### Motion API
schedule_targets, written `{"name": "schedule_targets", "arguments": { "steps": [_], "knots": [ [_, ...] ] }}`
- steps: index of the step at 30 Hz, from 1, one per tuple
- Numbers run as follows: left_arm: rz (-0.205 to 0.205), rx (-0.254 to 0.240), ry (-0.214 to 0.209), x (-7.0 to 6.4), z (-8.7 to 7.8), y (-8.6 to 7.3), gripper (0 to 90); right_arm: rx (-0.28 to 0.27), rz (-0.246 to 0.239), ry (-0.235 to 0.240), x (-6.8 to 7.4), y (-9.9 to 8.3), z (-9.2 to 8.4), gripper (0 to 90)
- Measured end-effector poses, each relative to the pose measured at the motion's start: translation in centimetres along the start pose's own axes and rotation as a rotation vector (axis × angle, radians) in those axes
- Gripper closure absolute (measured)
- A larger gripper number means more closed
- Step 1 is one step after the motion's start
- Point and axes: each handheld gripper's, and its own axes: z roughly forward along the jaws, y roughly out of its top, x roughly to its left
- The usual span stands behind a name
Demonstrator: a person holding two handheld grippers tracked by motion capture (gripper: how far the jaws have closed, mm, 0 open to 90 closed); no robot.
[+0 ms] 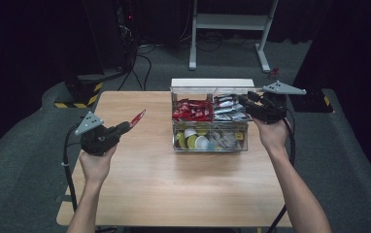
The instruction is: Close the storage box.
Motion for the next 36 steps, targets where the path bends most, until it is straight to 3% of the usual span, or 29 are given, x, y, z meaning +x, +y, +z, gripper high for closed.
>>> {"name": "schedule_targets", "arguments": {
  "steps": [22, 31, 36],
  "knots": [
    [-0.038, 0.051, 0.008, 0.4, 2.6, -4.2, 86.3, 0.005, 0.000, -0.010, 0.0, 0.0, -0.1, 57.1],
    [-0.013, 0.107, 0.041, 0.1, 4.4, -6.5, 86.2, 0.000, 0.006, -0.009, 0.0, -0.1, 0.0, 57.1],
    [-0.019, 0.115, 0.043, 0.0, 5.1, -7.4, 86.1, 0.001, 0.008, -0.006, -0.1, -0.2, 0.1, 57.1]
  ]
}}
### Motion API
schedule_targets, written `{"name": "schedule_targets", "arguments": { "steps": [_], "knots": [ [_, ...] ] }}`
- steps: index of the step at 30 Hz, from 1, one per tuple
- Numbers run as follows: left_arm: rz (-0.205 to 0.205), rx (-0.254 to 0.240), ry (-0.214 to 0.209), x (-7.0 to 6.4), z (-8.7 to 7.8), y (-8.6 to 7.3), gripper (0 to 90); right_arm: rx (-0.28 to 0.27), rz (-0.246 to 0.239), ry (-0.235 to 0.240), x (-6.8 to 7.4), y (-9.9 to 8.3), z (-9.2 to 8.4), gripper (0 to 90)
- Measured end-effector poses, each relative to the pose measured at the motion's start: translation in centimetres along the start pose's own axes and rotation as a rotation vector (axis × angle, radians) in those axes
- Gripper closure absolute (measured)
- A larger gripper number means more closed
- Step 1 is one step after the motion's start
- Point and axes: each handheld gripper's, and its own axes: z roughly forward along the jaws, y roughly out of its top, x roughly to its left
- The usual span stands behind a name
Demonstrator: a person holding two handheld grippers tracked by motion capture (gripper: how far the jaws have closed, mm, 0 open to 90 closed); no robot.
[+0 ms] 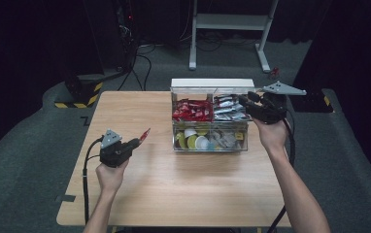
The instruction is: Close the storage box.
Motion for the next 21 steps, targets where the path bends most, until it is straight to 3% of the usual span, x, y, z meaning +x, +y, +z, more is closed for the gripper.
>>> {"name": "schedule_targets", "arguments": {
  "steps": [6, 21],
  "knots": [
    [-0.021, 0.021, -0.002, -0.2, 1.0, -1.0, 86.1, 0.005, 0.007, 0.002, -0.1, -0.1, 0.2, 56.7],
    [-0.030, 0.050, 0.014, -0.2, 3.2, -3.4, 85.4, 0.003, 0.006, 0.010, -0.1, 0.0, 0.0, 56.8]
  ]
}}
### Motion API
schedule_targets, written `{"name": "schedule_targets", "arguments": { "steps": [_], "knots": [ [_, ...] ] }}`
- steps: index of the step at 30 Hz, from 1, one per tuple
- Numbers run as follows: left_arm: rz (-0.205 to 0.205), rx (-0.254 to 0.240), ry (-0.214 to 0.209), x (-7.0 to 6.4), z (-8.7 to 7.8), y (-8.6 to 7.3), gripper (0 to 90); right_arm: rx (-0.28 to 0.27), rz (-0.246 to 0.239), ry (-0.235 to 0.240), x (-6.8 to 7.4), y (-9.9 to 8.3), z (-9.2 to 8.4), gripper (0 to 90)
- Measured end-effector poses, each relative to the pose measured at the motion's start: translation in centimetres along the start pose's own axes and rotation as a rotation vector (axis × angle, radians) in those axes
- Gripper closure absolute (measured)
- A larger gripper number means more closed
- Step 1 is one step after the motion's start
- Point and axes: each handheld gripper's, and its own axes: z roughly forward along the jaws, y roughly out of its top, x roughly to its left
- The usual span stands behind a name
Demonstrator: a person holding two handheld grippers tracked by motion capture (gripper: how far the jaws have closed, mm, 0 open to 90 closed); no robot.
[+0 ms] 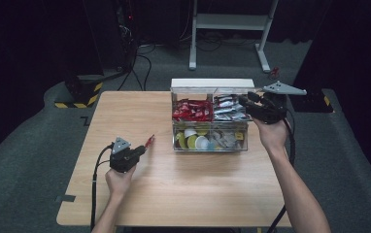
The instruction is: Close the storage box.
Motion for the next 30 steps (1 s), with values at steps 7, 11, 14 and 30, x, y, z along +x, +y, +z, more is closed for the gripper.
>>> {"name": "schedule_targets", "arguments": {
  "steps": [7, 11, 14, 30],
  "knots": [
    [0.014, 0.056, 0.008, -0.3, 1.1, -0.8, 83.7, 0.000, -0.002, -0.002, 0.1, 0.0, 0.0, 56.7],
    [0.022, 0.108, 0.011, -0.5, 1.9, -1.3, 83.1, -0.004, -0.001, -0.003, 0.1, 0.0, 0.0, 56.5],
    [0.018, 0.119, 0.009, -0.5, 2.1, -1.5, 82.7, -0.003, -0.001, -0.002, 0.1, 0.0, 0.0, 56.5],
    [-0.032, 0.097, -0.030, -0.5, 1.7, -1.7, 52.7, -0.005, -0.002, -0.001, 0.1, 0.0, -0.1, 56.4]
  ]
}}
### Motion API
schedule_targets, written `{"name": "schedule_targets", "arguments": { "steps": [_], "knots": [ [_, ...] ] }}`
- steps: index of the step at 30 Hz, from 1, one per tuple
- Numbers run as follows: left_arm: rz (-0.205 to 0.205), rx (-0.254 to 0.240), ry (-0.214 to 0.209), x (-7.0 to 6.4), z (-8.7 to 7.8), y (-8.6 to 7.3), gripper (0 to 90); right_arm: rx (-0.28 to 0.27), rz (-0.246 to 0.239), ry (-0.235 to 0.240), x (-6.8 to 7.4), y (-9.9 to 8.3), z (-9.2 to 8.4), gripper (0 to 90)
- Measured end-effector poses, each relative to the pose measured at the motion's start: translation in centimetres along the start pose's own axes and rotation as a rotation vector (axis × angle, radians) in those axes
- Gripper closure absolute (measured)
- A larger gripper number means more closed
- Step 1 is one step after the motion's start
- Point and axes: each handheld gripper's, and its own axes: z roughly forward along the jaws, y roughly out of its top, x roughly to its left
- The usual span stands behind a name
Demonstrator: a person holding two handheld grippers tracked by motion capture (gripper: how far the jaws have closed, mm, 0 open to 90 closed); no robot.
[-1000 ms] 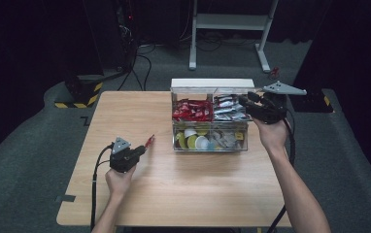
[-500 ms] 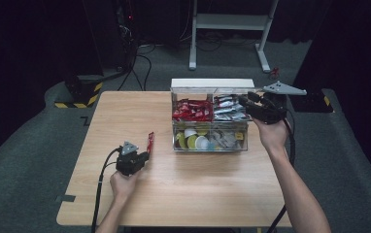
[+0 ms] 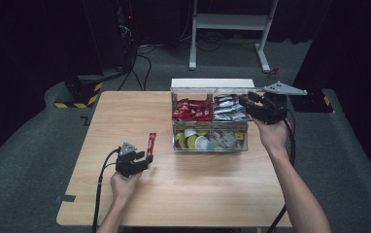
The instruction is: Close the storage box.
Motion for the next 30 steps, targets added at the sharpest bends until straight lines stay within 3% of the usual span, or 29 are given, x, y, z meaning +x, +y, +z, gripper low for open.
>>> {"name": "schedule_targets", "arguments": {
  "steps": [5, 10, 16, 30],
  "knots": [
    [0.004, -0.016, 0.022, 0.4, -0.9, 0.1, 50.8, -0.002, 0.000, 0.001, 0.0, 0.0, 0.0, 56.4],
    [-0.026, -0.034, 0.045, 1.1, -1.4, -0.3, 49.7, -0.007, -0.002, 0.002, 0.0, 0.0, -0.3, 56.3],
    [-0.034, -0.031, 0.107, 1.9, -1.8, -1.1, 47.7, -0.012, 0.002, -0.002, -0.3, -0.1, -0.8, 56.3],
    [-0.057, 0.026, 0.225, 3.8, -2.4, -3.3, 46.0, -0.007, 0.005, -0.002, -0.2, -0.6, -1.1, 56.3]
  ]
}}
